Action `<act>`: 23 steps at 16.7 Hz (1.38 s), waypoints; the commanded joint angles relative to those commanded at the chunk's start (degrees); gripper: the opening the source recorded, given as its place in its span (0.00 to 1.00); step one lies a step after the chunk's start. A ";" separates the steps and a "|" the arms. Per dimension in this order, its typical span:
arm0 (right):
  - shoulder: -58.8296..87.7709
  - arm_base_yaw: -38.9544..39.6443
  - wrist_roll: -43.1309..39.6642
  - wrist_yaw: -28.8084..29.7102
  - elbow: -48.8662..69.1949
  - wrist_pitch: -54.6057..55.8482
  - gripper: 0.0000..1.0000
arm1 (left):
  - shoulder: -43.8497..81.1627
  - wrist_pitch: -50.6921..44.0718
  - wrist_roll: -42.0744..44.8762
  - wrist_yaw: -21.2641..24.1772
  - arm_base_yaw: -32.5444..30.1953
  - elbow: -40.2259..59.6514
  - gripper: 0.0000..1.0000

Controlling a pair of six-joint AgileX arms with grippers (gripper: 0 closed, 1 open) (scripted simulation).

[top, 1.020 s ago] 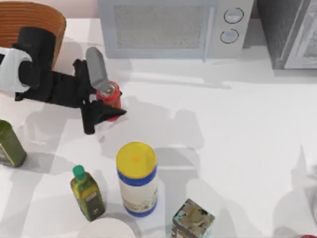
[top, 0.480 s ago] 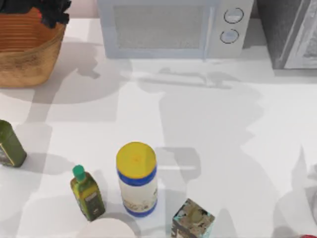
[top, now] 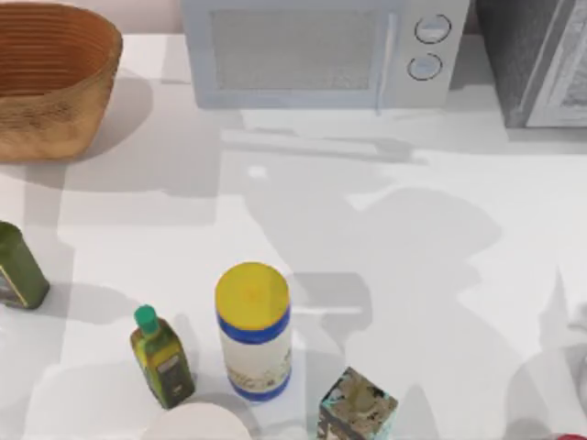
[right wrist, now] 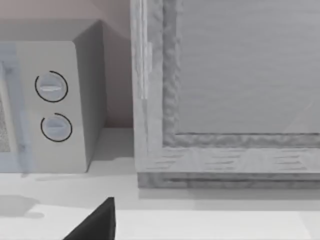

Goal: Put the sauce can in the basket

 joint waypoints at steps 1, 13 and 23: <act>0.00 0.00 0.00 0.00 0.00 0.00 1.00 | -0.01 -0.09 -0.15 -0.13 0.06 0.07 0.00; 0.00 0.00 0.00 0.00 0.00 0.00 1.00 | 7.01 6.05 -0.27 -0.31 -0.33 0.91 0.00; 0.00 0.00 0.00 0.00 0.00 0.00 1.00 | 9.47 8.41 -0.37 -0.39 -0.42 1.07 0.30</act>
